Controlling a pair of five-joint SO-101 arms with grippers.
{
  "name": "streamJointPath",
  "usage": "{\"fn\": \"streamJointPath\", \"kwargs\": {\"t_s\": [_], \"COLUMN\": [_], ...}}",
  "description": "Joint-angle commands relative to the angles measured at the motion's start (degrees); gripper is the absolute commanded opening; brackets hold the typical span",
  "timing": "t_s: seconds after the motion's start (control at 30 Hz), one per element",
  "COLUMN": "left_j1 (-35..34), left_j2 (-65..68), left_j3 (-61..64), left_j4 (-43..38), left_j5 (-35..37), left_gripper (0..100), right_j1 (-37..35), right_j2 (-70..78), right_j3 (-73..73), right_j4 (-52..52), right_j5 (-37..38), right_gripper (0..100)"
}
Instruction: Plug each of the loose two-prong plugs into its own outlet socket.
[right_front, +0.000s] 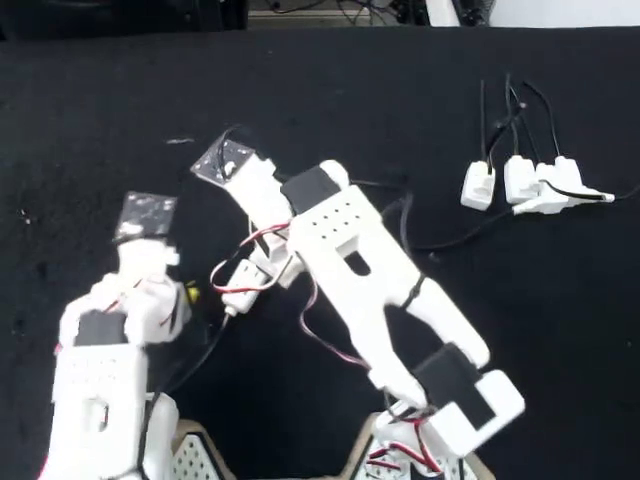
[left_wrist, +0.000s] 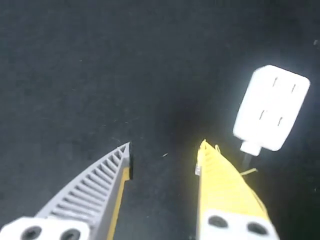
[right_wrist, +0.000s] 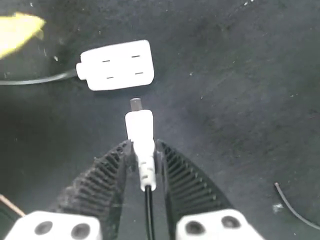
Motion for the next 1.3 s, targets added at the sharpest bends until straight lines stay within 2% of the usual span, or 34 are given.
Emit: {"fn": "streamJointPath", "kwargs": {"t_s": [0.0, 0.13, 0.27, 0.6, 1.03, 1.27], "left_j1": [-6.46, -14.99, -16.92, -16.66, -16.57, -6.37], "left_j2": [-12.04, -20.84, -25.93, -30.68, -30.59, -30.07], "left_j3": [1.27, 7.96, 14.46, 21.67, 21.67, 21.14], "left_j4": [8.44, 7.30, 7.47, 7.47, 7.47, 7.56], "left_j5": [-1.32, -7.74, -10.02, -10.02, -10.02, -10.02], "left_gripper": [22, 22, 22, 22, 22, 23], "right_j1": [1.32, 1.32, 0.62, -1.14, -0.97, -0.70], "right_j2": [3.38, 10.07, 15.87, 28.62, 29.05, 28.35], "right_j3": [-6.29, -14.90, -23.78, -36.97, -40.13, -40.13], "right_j4": [2.73, 7.12, 10.64, 13.10, 16.26, 16.35], "right_j5": [1.76, 1.76, 1.76, 1.93, 3.34, 3.08], "right_gripper": [1.0, 1.0, 1.0, 1.0, 1.0, 1.0]}}
